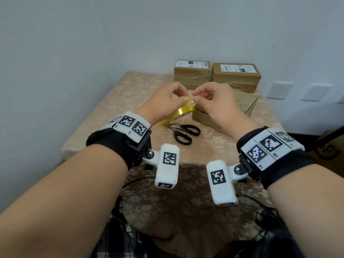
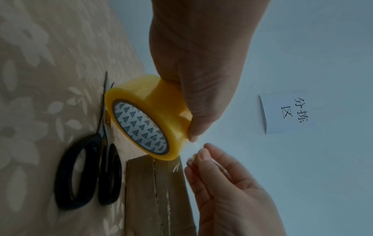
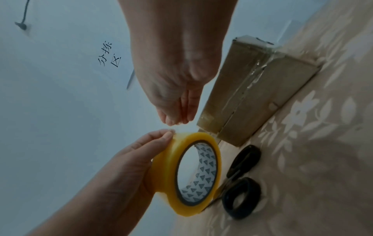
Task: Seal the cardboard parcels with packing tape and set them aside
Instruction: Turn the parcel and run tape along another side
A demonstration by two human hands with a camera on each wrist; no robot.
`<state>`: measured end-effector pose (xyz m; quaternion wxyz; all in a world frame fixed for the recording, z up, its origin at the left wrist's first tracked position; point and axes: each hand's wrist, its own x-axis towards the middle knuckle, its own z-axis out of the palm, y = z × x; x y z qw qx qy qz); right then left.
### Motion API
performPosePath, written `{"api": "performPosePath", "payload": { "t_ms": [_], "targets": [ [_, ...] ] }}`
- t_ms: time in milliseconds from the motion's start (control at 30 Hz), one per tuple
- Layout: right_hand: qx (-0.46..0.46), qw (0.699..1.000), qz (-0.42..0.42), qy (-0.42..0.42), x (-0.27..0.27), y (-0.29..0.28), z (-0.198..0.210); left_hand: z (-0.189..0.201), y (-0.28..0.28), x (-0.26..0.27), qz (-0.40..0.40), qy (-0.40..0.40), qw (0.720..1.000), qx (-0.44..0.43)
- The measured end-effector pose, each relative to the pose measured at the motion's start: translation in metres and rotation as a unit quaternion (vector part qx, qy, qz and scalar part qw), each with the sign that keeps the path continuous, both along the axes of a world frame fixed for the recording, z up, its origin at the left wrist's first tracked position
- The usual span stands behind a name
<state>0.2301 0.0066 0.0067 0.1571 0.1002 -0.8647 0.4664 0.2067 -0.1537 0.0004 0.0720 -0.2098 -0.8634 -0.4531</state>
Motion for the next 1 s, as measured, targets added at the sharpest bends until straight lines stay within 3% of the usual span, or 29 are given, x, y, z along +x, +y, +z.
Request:
{"api": "performPosePath", "payload": {
  "t_ms": [300, 667, 767, 867, 1000],
  "targets": [
    [0.042, 0.999, -0.016, -0.031, 0.003, 0.000, 0.004, 0.001, 0.004, 0.004, 0.002, 0.033, 0.999, -0.022],
    [0.251, 0.965, -0.048, -0.058, -0.006, 0.002, 0.004, 0.003, 0.002, 0.002, 0.020, 0.053, 0.984, -0.169],
    [0.266, 0.960, -0.081, -0.009, -0.006, 0.017, 0.008, -0.004, -0.005, -0.005, 0.070, 0.075, 0.973, -0.206],
    [0.354, 0.925, -0.132, 0.043, -0.003, 0.036, 0.011, -0.016, -0.010, -0.013, 0.115, 0.098, 0.958, -0.245],
    [0.410, 0.893, -0.135, -0.126, -0.007, 0.059, 0.002, -0.031, 0.000, -0.019, 0.135, 0.066, 0.946, -0.286]
  ]
}}
